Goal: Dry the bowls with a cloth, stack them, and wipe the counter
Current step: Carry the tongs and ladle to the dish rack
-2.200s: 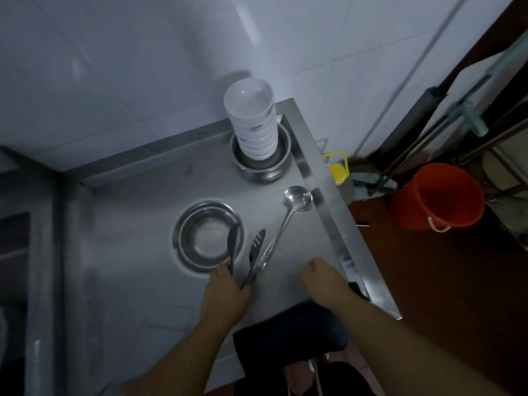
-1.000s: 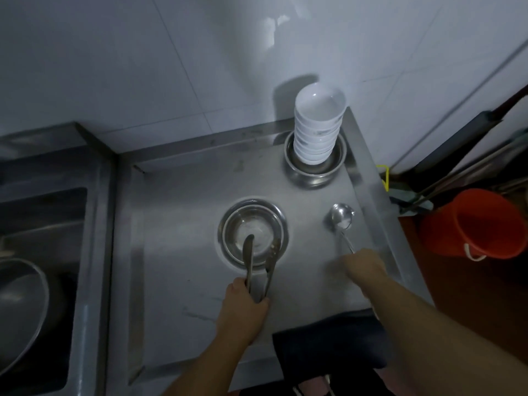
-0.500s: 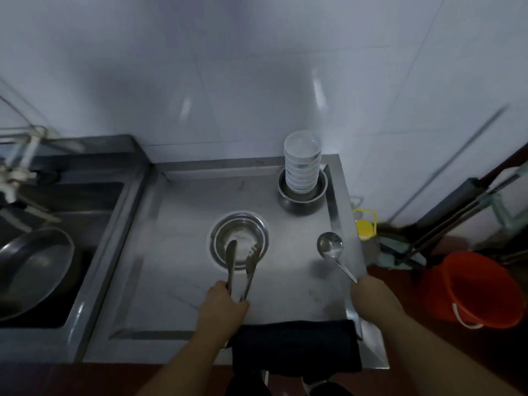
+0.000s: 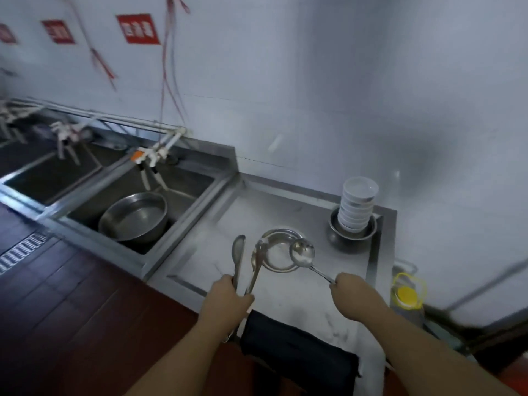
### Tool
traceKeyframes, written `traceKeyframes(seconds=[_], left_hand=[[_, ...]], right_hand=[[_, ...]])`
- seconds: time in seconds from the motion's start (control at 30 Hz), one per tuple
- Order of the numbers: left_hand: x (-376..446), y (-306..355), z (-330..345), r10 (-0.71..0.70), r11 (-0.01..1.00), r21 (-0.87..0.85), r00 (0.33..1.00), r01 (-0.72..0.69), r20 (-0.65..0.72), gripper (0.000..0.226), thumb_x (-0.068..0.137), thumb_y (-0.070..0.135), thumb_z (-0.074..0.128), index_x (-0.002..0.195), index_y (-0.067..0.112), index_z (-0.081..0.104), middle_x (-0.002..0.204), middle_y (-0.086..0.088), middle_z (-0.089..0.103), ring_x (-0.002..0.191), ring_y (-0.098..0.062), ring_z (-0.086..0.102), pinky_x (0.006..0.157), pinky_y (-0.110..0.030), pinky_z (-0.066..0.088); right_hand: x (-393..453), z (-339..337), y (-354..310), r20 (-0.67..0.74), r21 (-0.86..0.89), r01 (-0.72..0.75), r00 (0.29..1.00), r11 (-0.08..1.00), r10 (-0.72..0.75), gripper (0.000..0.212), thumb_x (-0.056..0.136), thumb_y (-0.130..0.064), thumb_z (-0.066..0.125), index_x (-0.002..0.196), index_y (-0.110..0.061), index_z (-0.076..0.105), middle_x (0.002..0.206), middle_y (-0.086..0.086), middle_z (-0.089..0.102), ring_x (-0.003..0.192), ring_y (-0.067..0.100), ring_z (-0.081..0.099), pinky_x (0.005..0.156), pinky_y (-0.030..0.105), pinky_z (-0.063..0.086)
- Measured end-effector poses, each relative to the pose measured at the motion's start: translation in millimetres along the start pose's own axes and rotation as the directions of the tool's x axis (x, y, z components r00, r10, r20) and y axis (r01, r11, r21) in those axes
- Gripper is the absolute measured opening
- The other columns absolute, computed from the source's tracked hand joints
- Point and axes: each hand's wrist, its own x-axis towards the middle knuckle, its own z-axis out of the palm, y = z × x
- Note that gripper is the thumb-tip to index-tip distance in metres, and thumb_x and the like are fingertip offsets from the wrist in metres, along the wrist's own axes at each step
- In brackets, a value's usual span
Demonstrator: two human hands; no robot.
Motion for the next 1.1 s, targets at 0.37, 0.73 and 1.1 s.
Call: traceKeyframes(seconds=[0.37, 0.73, 1.1], left_hand=[[-64, -77, -90, -0.122, 0.984, -0.155, 0.966, 0.088, -0.228, 0.024, 0.079, 0.049, 0.075, 0.089, 0.034, 0.060, 0.077, 0.008, 0.069, 0.062, -0.007, 0.067, 0.049, -0.022, 0.045], [-166, -197, -147, -0.313, 0.937, -0.252, 0.903, 0.243, -0.294, 0.033, 0.079, 0.051, 0.079, 0.090, 0.038, 0.051, 0.086, 0.010, 0.069, 0.069, -0.003, 0.067, 0.052, -0.022, 0.044], [-280, -289, -178, -0.583, 0.803, -0.417, 0.706, 0.426, -0.402, 0.033, 0.077, 0.049, 0.079, 0.094, 0.037, 0.054, 0.085, 0.011, 0.070, 0.070, -0.002, 0.067, 0.054, -0.020, 0.043]], right_hand=[[-48, -8, -143, 0.072, -0.247, 0.330, 0.944, 0.911, -0.322, 0.022, 0.109, -0.030, 0.044, 0.097, -0.019, 0.059, 0.086, -0.003, 0.060, 0.071, 0.012, 0.056, 0.057, 0.028, 0.040], [-149, 65, -255, 0.132, -0.269, 0.518, 0.855, 0.812, -0.502, 0.026, 0.108, -0.038, 0.046, 0.089, -0.020, 0.049, 0.102, 0.005, 0.065, 0.073, 0.019, 0.048, 0.064, 0.030, 0.036], [-212, 135, -342, 0.288, -0.181, 0.775, 0.631, 0.606, -0.720, 0.032, 0.108, -0.040, 0.047, 0.083, -0.022, 0.055, 0.081, -0.003, 0.062, 0.069, 0.012, 0.060, 0.054, 0.028, 0.039]])
